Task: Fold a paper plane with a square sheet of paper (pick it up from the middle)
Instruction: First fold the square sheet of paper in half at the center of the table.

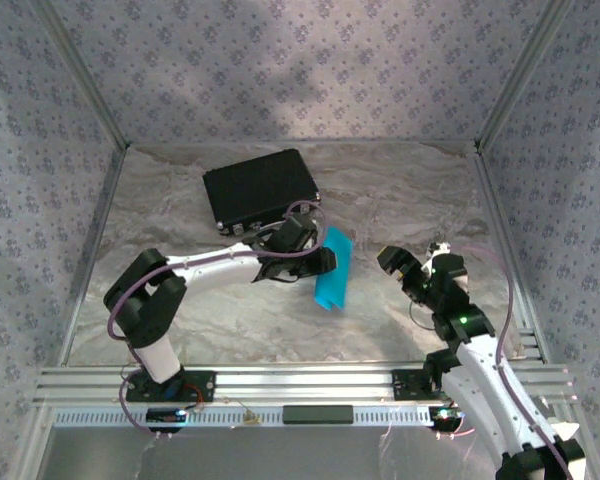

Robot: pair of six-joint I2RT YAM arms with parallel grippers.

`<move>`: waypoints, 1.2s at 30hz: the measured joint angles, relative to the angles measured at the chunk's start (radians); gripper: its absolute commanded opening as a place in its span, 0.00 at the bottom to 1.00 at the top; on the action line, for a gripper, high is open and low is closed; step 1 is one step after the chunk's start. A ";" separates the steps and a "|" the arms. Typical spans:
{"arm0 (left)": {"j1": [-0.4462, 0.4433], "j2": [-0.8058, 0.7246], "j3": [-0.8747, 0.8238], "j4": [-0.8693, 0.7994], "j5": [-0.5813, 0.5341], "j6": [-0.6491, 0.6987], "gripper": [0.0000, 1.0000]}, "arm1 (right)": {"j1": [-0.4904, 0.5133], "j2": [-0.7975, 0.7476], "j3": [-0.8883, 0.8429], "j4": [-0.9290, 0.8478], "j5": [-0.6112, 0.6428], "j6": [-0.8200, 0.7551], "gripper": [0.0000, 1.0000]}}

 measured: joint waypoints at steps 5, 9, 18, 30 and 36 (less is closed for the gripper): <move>0.029 0.000 -0.080 0.178 0.085 -0.106 0.38 | -0.005 -0.051 -0.025 0.011 -0.037 -0.040 0.99; 0.039 0.003 -0.117 0.287 0.133 -0.168 0.38 | -0.011 -0.007 -0.024 0.036 -0.106 -0.069 0.99; 0.039 0.019 -0.145 0.375 0.179 -0.221 0.38 | -0.013 0.124 -0.011 0.056 -0.201 -0.092 0.99; 0.039 0.066 -0.158 0.379 0.182 -0.225 0.38 | -0.013 0.163 -0.003 0.080 -0.241 -0.098 0.99; 0.039 0.080 -0.169 0.384 0.182 -0.228 0.38 | -0.013 0.175 -0.004 0.083 -0.242 -0.097 0.99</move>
